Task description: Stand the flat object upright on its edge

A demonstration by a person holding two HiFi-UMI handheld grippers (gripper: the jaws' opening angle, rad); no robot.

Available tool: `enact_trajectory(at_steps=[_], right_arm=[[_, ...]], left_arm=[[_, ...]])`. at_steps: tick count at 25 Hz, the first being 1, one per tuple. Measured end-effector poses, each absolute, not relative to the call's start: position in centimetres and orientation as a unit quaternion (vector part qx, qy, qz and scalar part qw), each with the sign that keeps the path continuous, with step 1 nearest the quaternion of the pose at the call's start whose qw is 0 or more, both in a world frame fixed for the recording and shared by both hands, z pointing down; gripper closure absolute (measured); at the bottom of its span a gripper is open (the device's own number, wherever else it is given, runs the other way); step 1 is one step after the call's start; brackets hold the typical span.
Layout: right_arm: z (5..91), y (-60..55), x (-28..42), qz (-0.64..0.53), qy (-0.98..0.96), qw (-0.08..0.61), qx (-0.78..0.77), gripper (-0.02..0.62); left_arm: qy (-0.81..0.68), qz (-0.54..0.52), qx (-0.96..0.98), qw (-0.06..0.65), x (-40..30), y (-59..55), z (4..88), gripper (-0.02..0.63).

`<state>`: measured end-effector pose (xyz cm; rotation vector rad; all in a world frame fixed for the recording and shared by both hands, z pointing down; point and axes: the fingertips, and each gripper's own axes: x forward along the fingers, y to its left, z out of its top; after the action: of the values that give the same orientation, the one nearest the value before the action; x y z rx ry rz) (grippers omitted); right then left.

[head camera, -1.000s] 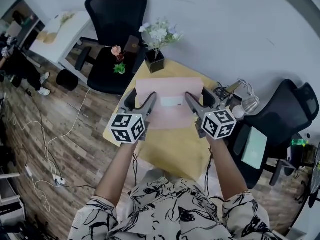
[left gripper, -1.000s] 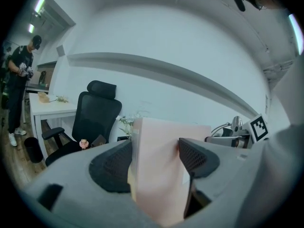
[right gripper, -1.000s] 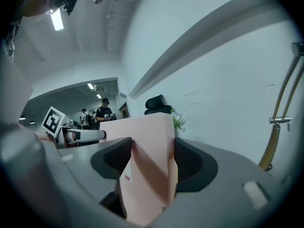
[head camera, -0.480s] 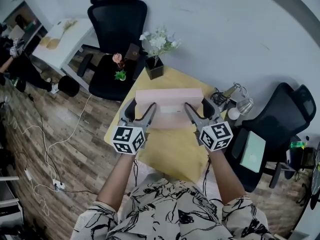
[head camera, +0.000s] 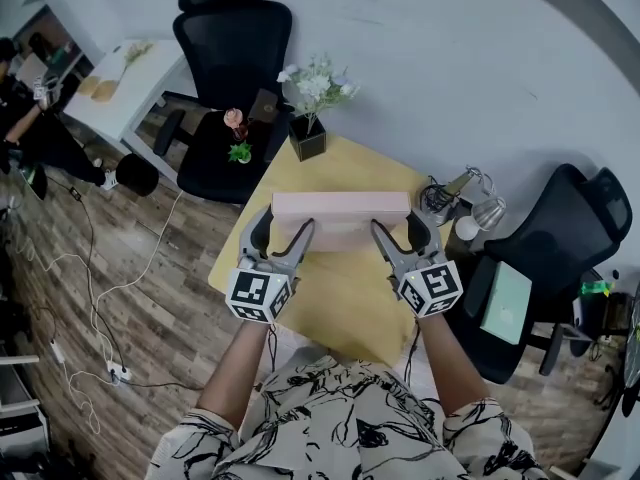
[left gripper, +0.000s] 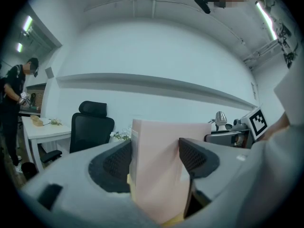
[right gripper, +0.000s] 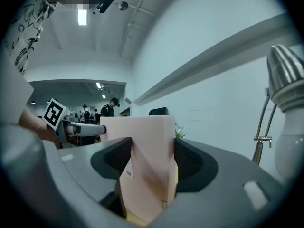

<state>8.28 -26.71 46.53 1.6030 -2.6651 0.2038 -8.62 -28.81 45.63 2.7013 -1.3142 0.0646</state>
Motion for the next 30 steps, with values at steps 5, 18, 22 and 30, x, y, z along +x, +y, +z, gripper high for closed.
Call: enact_trajectory(at_steps=[5, 18, 22, 30], right_arm=[[47.4, -26.4, 8.1, 0.061, -0.856, 0.021, 0.513, 0.314], [47.7, -26.8, 8.1, 0.046, -0.861, 0.028, 0.506, 0.308], [47.8, -27.0, 8.0, 0.042, -0.864, 0.033, 0.500, 0.308], [47.8, -27.0, 8.1, 0.032, -0.868, 0.039, 0.494, 0.308]], left_arm=[[-0.434, 0.023, 0.898, 0.065, -8.7, -28.5, 46.5, 0.293], [-0.421, 0.020, 0.905, 0.058, -8.8, -28.6, 46.8, 0.285], [-0.416, 0.035, 0.908, 0.041, -8.8, -28.8, 46.8, 0.285], [-0.414, 0.037, 0.909, 0.034, -9.1, -28.6, 46.8, 0.288]])
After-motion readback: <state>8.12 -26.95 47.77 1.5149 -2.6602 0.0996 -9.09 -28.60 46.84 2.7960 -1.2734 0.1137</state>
